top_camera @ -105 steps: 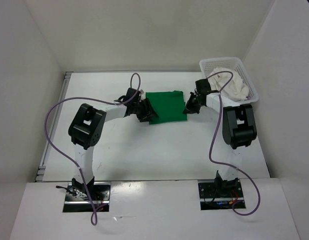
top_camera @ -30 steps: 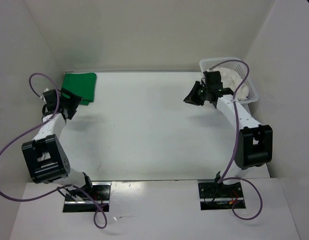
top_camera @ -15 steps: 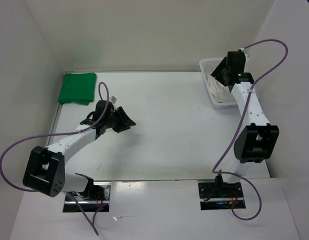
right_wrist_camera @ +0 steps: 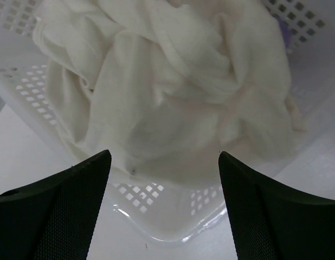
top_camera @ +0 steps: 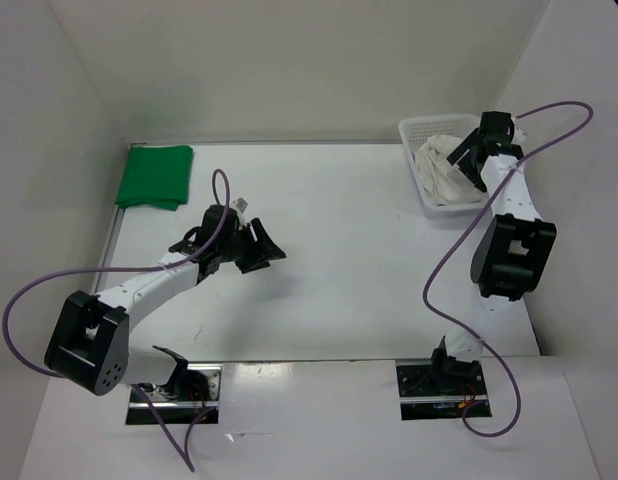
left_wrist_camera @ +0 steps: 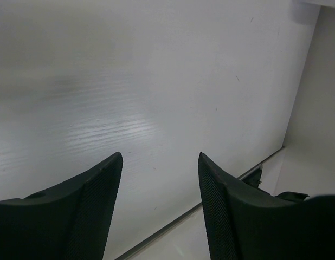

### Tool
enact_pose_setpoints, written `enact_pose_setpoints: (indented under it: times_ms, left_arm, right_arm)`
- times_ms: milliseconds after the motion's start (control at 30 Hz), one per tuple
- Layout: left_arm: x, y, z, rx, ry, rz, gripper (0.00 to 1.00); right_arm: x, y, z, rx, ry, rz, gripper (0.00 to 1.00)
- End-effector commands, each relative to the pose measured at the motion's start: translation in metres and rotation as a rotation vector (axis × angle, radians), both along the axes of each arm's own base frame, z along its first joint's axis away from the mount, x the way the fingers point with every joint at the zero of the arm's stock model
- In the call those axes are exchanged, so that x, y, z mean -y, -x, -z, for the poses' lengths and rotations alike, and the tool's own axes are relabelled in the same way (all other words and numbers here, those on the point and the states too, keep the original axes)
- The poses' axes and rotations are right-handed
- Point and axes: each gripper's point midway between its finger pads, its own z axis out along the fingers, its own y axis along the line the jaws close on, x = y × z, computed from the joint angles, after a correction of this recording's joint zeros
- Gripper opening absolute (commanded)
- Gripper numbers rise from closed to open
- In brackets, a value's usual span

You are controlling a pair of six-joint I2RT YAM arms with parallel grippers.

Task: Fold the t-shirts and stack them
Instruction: Grab crumpled tshirt from bin with the right arm, then move the tshirt to the center of the board

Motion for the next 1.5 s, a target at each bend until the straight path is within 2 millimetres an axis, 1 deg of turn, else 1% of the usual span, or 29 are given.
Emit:
enact_pose_setpoints:
  times_ms: [0,33,167,233,300,400,433,500,533,633,700,733,767,800,833,867,900,933,967,1000,1067,1100,1167,1200,1233,1333,1367,1433,1467]
  left_arm:
    - [0.006,-0.001,-0.019,0.047,0.039,0.026,0.66]
    - [0.006,-0.001,-0.019,0.047,0.039,0.026,0.66]
    - [0.006,0.003,-0.015,0.027,0.039,0.034,0.66]
    - [0.006,0.003,-0.018,0.036,0.042,0.035,0.66]
    - [0.004,0.007,-0.016,0.028,0.039,0.034,0.66]
    - [0.003,0.006,-0.022,0.049,0.041,0.028,0.67]
    - [0.002,0.005,-0.025,0.057,0.045,0.012,0.67]
    - [0.001,0.004,-0.025,0.060,0.039,0.005,0.69]
    - [0.001,0.003,-0.030,0.076,0.046,0.005,0.69]
    - [0.005,-0.009,-0.041,0.100,0.050,-0.002,0.70]
    - [0.009,-0.020,-0.051,0.128,0.040,0.014,0.72]
    - [0.010,-0.022,-0.053,0.126,0.039,0.014,0.73]
    - [0.007,-0.027,-0.058,0.145,0.037,0.009,0.73]
    - [0.008,-0.029,-0.063,0.155,0.041,0.009,0.73]
    - [0.003,-0.034,-0.067,0.164,0.044,-0.008,0.73]
    - [0.000,-0.037,-0.067,0.165,0.043,-0.018,0.73]
    - [-0.007,-0.043,-0.071,0.174,0.044,-0.041,0.73]
    - [-0.011,-0.046,-0.071,0.174,0.043,-0.054,0.74]
    - [-0.020,-0.052,-0.075,0.177,0.042,-0.079,0.74]
    - [-0.025,-0.054,-0.075,0.178,0.041,-0.093,0.74]
    - [-0.035,-0.059,-0.076,0.175,0.050,-0.113,0.74]
    - [-0.050,-0.066,-0.079,0.184,0.048,-0.157,0.74]
    - [-0.065,-0.068,-0.078,0.179,0.058,-0.185,0.76]
    - [-0.083,-0.072,-0.077,0.172,0.060,-0.241,0.76]
    - [-0.090,-0.074,-0.077,0.171,0.065,-0.256,0.76]
    - [-0.115,-0.075,-0.072,0.142,0.082,-0.317,0.76]
    - [-0.120,-0.073,-0.067,0.129,0.085,-0.326,0.77]
    - [-0.132,-0.073,-0.062,0.116,0.090,-0.355,0.77]
    - [-0.135,-0.073,-0.063,0.115,0.096,-0.358,0.77]
  right_arm:
    - [-0.011,-0.031,-0.023,0.096,-0.023,-0.083,0.85]
    - [-0.017,-0.035,-0.009,0.067,-0.061,-0.112,0.84]
    - [-0.031,-0.050,0.000,0.089,-0.139,-0.158,0.75]
    - [-0.035,-0.056,0.008,0.088,-0.169,-0.170,0.65]
    - [-0.041,-0.058,0.003,0.104,-0.194,-0.188,0.46]
    - [-0.042,-0.057,-0.008,0.137,-0.208,-0.168,0.08]
    - [-0.044,-0.053,-0.029,0.204,-0.196,-0.169,0.05]
    - [-0.045,-0.048,-0.057,0.281,-0.189,-0.165,0.00]
    - [-0.047,-0.041,-0.086,0.335,-0.173,-0.172,0.00]
    - [-0.053,-0.030,-0.141,0.437,-0.156,-0.204,0.00]
    - [-0.076,-0.012,-0.193,0.538,-0.149,-0.271,0.00]
    - [-0.092,-0.005,-0.221,0.592,-0.138,-0.321,0.00]
    - [-0.106,0.010,-0.254,0.659,-0.129,-0.362,0.00]
    - [-0.123,0.019,-0.274,0.701,-0.137,-0.416,0.00]
    - [-0.139,0.032,-0.312,0.780,-0.129,-0.468,0.00]
    - [-0.167,0.044,-0.336,0.831,-0.143,-0.545,0.00]
    - [-0.184,0.058,-0.356,0.870,-0.152,-0.600,0.00]
    - [-0.212,0.079,-0.387,0.944,-0.200,-0.723,0.00]
    - [-0.240,0.098,-0.410,1.007,-0.242,-0.840,0.00]
    - [-0.258,0.117,-0.435,1.064,-0.276,-0.938,0.00]
    - [-0.299,0.153,-0.455,1.092,-0.394,-1.129,0.00]
    - [-0.307,0.167,-0.470,1.128,-0.404,-1.182,0.00]
    - [-0.319,0.184,-0.480,1.148,-0.442,-1.252,0.00]
    - [-0.322,0.186,-0.483,1.167,-0.454,-1.284,0.00]
    - [-0.326,0.191,-0.481,1.150,-0.500,-1.319,0.00]
    - [-0.333,0.170,-0.456,1.093,-0.514,-1.345,0.00]
    - [-0.337,0.151,-0.428,1.022,-0.535,-1.326,0.00]
    - [-0.337,0.125,-0.392,0.959,-0.517,-1.275,0.00]
    - [-0.338,0.094,-0.331,0.831,-0.538,-1.207,0.01]
